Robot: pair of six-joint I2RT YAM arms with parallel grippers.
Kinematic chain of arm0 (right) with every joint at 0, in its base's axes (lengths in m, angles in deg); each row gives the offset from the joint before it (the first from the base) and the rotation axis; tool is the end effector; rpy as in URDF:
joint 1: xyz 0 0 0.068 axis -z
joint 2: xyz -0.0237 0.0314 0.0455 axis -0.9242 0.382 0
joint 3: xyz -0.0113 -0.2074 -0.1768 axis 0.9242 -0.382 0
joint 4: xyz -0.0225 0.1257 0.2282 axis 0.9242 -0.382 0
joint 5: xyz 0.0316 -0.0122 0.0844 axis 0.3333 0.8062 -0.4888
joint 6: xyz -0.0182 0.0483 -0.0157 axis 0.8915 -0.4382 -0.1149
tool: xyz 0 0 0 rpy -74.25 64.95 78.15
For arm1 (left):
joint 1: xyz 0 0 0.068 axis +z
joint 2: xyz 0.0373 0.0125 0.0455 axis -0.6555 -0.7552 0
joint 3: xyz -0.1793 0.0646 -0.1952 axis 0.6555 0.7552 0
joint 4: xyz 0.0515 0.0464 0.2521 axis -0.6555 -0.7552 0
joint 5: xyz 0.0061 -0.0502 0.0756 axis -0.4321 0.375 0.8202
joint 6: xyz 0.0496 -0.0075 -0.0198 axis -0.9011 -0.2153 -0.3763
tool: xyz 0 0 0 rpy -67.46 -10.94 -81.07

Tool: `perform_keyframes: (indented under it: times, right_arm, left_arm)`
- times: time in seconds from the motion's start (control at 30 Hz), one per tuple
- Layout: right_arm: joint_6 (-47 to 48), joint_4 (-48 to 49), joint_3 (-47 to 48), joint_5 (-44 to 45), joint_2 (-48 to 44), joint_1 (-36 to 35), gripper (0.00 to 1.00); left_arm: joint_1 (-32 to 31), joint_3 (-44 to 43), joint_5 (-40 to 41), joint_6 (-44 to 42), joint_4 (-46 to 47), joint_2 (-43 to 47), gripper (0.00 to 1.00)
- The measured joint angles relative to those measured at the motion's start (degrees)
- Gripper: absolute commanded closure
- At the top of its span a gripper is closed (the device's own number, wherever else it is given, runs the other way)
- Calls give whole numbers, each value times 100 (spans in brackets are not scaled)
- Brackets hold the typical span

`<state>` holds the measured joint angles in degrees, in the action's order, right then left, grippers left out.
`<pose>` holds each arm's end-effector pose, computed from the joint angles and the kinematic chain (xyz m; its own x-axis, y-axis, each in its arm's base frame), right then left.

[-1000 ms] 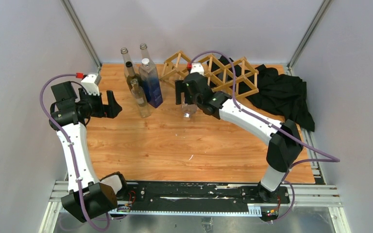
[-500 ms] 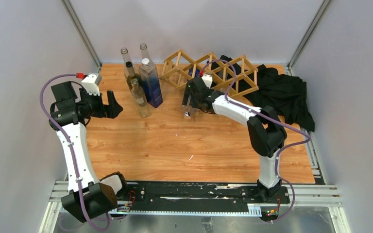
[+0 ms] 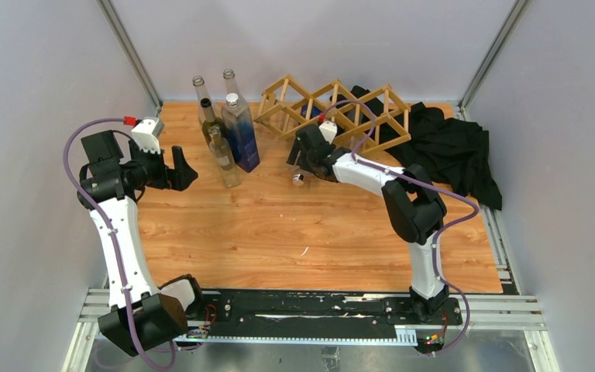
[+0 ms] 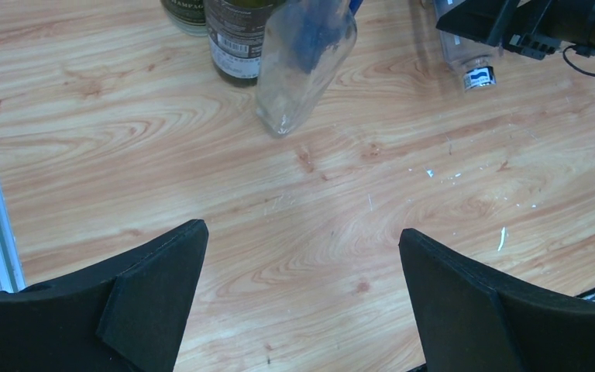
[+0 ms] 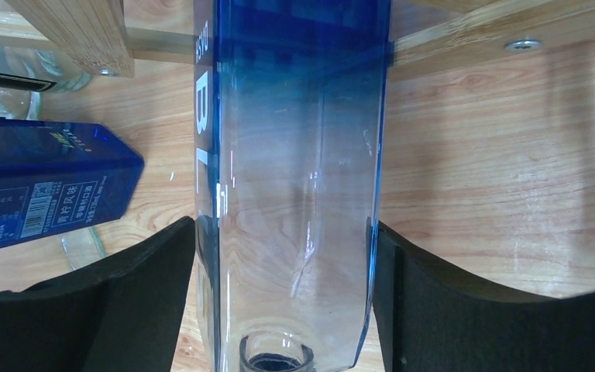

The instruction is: Take the wine bottle off the wine rack

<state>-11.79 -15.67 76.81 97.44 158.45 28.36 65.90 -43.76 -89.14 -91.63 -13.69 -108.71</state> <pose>0.3668 0.2872 0.2121 -0.6427 0.4035 -0.6513 0.0438 0.8680 0.4945 0.1885 0.0623 0.3736 -0.5673 -0.0103 -0.8235 0.2857 0.9353 -0.2085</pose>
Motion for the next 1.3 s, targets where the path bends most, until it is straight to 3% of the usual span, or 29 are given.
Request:
perform_keyframes:
  times: [0.37,0.53,1.3]
  right_arm:
    - [-140,896,-1001,-48,-522,-101,100]
    - [-205,1088,-1537,-63,-901,-238,100]
    - [-669,1318,-4385,-673,-4085,-944,100]
  left_arm:
    - [0,0,-442,-243,-114,96,0]
    - [-92,2,-588,-424,-186,177,1]
    - [-1858,26,-396,-1497,-330,162,0]
